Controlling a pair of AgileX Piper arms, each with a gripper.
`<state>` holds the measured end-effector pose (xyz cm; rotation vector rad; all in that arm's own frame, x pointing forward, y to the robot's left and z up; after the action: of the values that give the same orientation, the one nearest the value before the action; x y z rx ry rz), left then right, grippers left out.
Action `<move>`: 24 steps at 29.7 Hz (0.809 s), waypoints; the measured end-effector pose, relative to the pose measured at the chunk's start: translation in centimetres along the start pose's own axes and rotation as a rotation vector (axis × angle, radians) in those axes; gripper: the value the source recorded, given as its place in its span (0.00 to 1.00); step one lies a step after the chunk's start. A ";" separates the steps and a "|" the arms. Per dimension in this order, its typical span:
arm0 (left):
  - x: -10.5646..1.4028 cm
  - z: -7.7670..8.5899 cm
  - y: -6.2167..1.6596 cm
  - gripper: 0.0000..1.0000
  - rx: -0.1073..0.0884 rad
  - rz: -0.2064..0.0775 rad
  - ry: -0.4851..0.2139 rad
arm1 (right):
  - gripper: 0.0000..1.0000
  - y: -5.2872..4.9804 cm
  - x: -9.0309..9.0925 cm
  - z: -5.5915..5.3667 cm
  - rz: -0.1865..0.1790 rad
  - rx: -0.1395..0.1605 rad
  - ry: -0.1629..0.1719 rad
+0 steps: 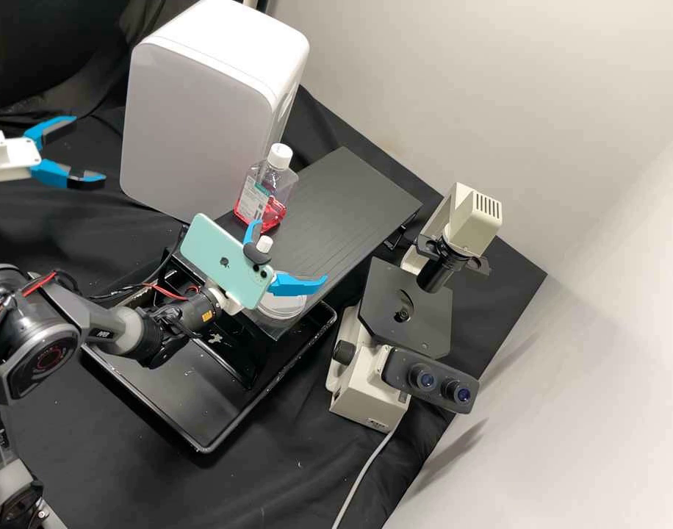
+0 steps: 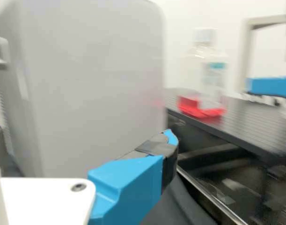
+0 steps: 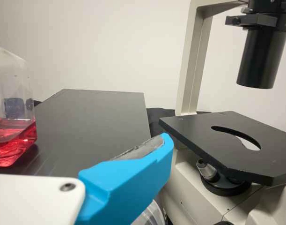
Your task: Remove the lid from the petri dish
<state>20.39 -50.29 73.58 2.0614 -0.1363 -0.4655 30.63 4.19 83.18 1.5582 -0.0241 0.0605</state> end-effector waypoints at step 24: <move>-5.7 5.1 -2.30 1.00 -0.022 -0.117 -0.244 | 1.00 0.0 0.0 0.0 0.000 0.000 0.000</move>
<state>13.01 -51.64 70.87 1.9919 -0.1554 -0.7869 30.63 4.19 83.18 1.5582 -0.0241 0.0605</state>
